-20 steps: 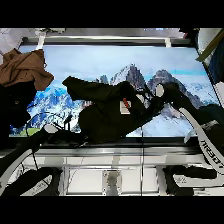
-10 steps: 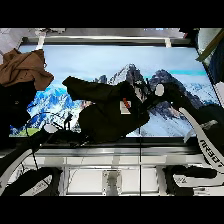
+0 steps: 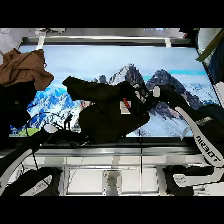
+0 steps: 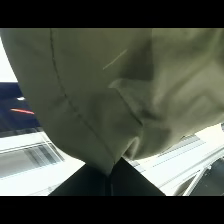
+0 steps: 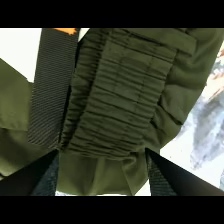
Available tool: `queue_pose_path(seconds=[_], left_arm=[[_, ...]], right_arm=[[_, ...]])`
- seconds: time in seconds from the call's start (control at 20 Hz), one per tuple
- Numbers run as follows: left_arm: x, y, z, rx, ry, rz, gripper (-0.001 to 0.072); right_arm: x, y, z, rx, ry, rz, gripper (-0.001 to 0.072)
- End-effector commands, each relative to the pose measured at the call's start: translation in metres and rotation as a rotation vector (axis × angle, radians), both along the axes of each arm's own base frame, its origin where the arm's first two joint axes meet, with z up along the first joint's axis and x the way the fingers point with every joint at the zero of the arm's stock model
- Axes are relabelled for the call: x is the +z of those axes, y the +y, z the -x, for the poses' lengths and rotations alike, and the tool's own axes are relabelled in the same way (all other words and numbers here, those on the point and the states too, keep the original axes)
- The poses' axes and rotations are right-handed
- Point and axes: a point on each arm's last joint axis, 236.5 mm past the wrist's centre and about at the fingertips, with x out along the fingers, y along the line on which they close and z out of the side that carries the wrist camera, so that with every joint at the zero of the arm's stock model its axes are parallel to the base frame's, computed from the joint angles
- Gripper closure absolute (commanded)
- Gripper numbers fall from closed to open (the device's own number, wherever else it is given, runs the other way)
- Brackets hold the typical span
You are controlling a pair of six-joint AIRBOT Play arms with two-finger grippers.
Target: Fold the clothes and pants, and hang the long-sleeved shirts on hangers.
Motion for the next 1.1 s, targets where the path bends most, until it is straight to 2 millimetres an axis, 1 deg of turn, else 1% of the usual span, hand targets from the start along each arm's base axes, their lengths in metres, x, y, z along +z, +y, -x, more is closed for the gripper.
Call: queue_pose_path(seconds=[0.0, 0.05, 0.15, 0.2, 0.3, 0.35, 0.4, 0.5, 0.55, 0.6, 0.65, 0.7, 0.8, 0.85, 0.95, 1.0, 1.05], left_arm=[[0.000, 0.000, 0.000, -0.001, -0.002, 0.000, 0.0697], [0.000, 0.000, 0.000, 0.000, -0.002, 0.000, 0.0697], [0.000, 0.000, 0.000, 0.000, -0.001, 0.000, 0.0697], [0.000, 0.000, 0.000, -0.001, -0.001, 0.001, 0.0697], [0.001, 0.000, 0.000, -0.003, 0.000, 0.002, 0.0697], [0.001, 0.000, 0.000, -0.002, 0.000, 0.001, 0.0697], [0.001, 0.000, 0.000, -0.002, 0.000, 0.001, 0.0697], [0.001, 0.000, 0.000, -0.001, 0.000, 0.002, 0.0696], [0.001, 0.000, 0.000, -0.001, 0.000, 0.002, 0.0697], [0.001, 0.000, 0.000, -0.001, 0.000, 0.002, 0.0696], [0.001, 0.000, 0.000, -0.001, 0.000, 0.001, 0.0697], [0.001, 0.000, 0.000, 0.000, 0.000, 0.002, 0.0697], [0.001, 0.000, 0.000, -0.001, 0.001, 0.002, 0.0696], [0.001, 0.000, 0.000, -0.001, 0.001, 0.002, 0.0696], [0.001, -0.001, 0.000, 0.002, 0.002, 0.006, 0.0696], [0.001, -0.001, -0.001, 0.005, 0.001, 0.007, 0.0697], [0.001, -0.001, -0.001, 0.004, 0.002, 0.007, 0.0697]], right_arm=[[-0.007, -0.005, 0.011, 0.048, 0.048, 0.030, 0.0127], [-0.008, -0.005, 0.012, 0.057, 0.053, 0.032, 0.0127], [-0.008, -0.003, 0.002, 0.062, 0.010, 0.023, 0.0127], [-0.008, -0.003, 0.001, 0.062, 0.006, 0.022, 0.0127], [-0.008, -0.007, 0.016, 0.086, 0.071, 0.038, 0.0128], [-0.009, -0.009, 0.019, 0.095, 0.080, 0.046, 0.0129], [-0.011, -0.008, 0.015, 0.097, 0.059, 0.044, 0.0130], [-0.012, -0.003, 0.000, 0.112, -0.009, 0.033, 0.0130], [-0.013, -0.001, -0.004, 0.131, -0.028, 0.036, 0.0130], [-0.013, 0.003, -0.007, 0.165, -0.052, 0.044, 0.0143], [-0.014, 0.005, -0.013, 0.197, -0.085, 0.064, 0.0170], [-0.015, 0.009, -0.020, 0.218, -0.119, 0.075, 0.0170], [-0.019, 0.016, -0.026, 0.246, -0.151, 0.088, 0.0172], [-0.020, 0.015, -0.028, 0.249, -0.159, 0.100, 0.0238], [-0.017, 0.011, -0.034, 0.208, -0.179, 0.120, 0.0398], [-0.014, 0.010, -0.038, 0.199, -0.192, 0.124, 0.0446], [-0.009, 0.012, -0.042, 0.199, -0.208, 0.120, 0.0555]])
